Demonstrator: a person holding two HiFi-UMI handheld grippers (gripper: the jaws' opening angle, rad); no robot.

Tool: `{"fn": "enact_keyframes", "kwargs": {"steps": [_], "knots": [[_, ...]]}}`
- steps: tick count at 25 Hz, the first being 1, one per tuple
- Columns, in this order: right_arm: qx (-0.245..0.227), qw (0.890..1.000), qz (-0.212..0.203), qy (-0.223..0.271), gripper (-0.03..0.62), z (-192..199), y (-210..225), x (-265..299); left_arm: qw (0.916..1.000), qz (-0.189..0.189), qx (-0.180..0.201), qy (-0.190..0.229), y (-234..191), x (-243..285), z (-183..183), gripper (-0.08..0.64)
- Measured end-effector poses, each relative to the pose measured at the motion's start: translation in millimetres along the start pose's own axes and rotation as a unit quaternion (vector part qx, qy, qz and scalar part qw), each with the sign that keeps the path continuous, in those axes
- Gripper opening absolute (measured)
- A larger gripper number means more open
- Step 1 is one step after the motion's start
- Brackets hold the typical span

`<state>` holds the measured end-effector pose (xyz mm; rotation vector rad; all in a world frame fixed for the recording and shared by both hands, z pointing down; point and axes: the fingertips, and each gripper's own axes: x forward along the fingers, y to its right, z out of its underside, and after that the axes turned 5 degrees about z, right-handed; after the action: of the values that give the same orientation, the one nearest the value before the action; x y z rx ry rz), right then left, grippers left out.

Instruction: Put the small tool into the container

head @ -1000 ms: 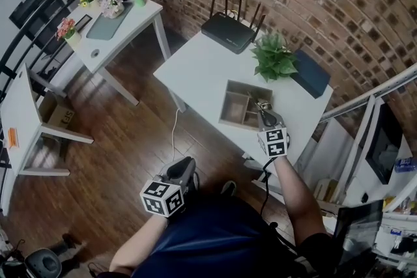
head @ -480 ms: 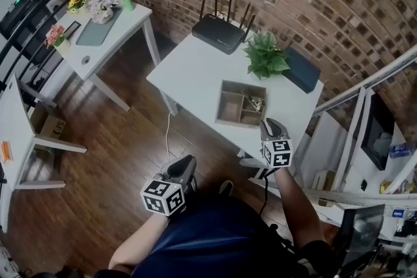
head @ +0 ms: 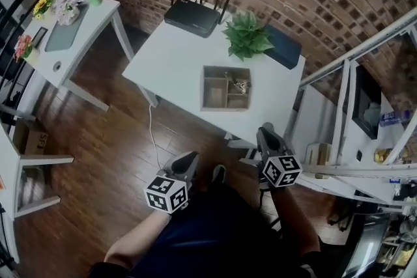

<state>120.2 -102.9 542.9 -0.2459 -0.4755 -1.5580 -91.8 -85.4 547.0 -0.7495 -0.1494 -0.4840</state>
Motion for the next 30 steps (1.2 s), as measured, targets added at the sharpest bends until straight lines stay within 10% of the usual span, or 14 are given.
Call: {"fn": "enact_keyframes", "kwargs": {"steps": [12, 30], "knots": [[0.141, 0.989, -0.044, -0.002, 0.011, 22.2, -41.8, -51.2, 0.9996, 0.015, 0.016, -0.017, -3.6, 6.3, -0.8, 0.014], [0.061, 0.985, -0.155, 0.041, 0.011, 24.4, -5.6, -131.6, 0.9962, -0.027, 0.08, -0.022, 126.5, 52.8, 40.5, 0.014]]}}
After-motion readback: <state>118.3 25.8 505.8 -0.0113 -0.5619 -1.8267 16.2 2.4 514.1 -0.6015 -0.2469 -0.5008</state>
